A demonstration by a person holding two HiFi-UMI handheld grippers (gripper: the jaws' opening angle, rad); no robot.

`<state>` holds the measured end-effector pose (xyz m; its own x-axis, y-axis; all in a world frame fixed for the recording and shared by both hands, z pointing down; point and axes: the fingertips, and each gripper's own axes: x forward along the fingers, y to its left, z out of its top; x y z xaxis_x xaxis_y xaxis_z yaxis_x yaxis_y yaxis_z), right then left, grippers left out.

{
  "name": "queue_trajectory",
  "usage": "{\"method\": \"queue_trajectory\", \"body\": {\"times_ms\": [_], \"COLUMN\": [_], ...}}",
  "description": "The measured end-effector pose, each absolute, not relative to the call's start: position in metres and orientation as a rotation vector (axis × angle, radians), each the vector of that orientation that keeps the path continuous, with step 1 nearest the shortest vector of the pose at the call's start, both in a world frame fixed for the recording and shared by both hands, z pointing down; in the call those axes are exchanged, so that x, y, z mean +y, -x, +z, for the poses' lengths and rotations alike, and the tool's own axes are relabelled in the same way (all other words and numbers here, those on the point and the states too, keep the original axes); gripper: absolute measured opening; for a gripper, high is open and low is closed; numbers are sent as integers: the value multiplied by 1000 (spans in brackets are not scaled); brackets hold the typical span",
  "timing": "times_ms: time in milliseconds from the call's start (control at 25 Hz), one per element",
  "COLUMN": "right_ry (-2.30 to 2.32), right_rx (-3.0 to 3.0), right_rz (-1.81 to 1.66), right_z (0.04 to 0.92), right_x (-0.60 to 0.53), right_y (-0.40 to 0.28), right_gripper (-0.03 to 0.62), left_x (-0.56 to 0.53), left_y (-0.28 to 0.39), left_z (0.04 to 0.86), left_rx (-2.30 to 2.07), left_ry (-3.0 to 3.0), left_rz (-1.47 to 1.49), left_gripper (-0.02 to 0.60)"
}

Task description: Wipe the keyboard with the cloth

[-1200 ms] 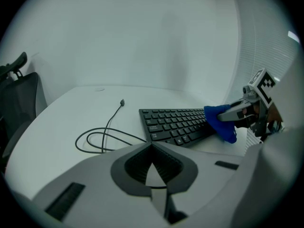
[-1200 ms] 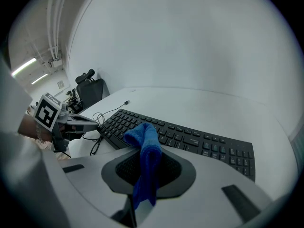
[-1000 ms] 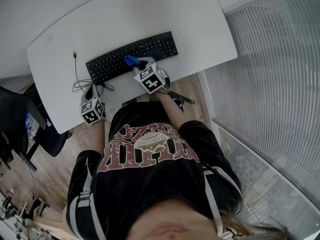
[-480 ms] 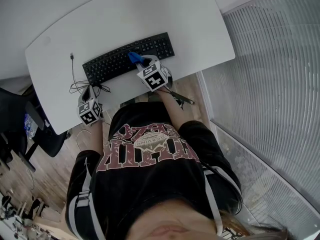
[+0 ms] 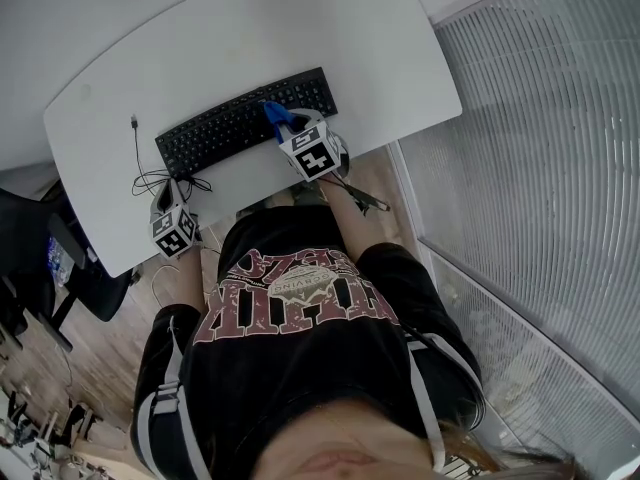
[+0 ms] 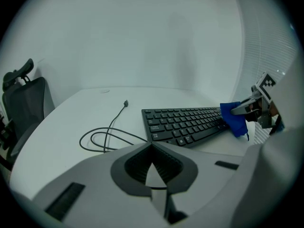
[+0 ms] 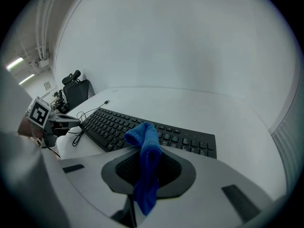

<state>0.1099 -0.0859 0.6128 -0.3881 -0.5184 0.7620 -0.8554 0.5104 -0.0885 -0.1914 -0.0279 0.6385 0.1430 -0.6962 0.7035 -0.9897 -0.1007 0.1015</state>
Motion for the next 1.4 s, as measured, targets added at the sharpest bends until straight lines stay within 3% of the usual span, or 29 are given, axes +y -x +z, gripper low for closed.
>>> {"method": "queue_trajectory", "body": {"times_ms": [1400], "right_ry": [-1398], "right_rx": [-1842], "right_rz": [707], "right_z": [627], "right_x": [-93], "right_y": [-239], "right_gripper": [64], "left_x": [-26], "left_y": [195], "left_z": [645], "left_rx": [-1759], "left_ry": [-1752], "left_rz": [624], "left_gripper": [29]}}
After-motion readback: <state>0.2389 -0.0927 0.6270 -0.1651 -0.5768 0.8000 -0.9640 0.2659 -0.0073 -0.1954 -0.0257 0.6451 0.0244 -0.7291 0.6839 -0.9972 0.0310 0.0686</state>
